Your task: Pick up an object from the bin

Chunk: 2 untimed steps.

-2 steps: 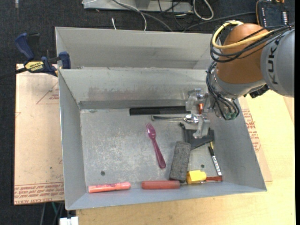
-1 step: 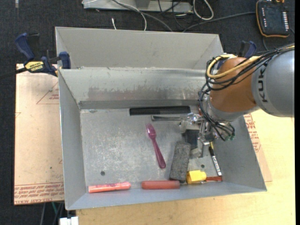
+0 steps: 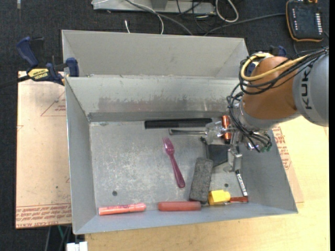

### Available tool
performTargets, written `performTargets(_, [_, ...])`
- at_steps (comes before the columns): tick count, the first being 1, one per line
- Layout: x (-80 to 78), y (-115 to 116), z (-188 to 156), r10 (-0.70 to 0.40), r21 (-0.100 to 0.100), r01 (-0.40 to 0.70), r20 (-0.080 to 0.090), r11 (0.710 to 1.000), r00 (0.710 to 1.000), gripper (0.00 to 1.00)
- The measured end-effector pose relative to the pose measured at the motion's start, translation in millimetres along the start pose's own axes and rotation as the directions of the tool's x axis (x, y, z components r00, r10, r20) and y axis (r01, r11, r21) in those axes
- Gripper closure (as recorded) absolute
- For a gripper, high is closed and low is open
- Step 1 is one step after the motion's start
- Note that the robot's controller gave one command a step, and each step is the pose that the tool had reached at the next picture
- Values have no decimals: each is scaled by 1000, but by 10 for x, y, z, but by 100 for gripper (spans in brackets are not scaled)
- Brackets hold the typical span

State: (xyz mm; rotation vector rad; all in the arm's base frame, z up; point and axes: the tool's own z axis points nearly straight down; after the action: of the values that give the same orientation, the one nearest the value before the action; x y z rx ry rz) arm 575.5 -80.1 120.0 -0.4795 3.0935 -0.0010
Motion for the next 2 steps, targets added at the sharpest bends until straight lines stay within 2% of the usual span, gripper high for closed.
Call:
performTargets(1, [-16, 48, 500, 17, -5, -17, -10, 1000, 1000, 0])
performTargets(2, [-4, -283, 501, 51, 3, -51, 9, 999, 999, 0])
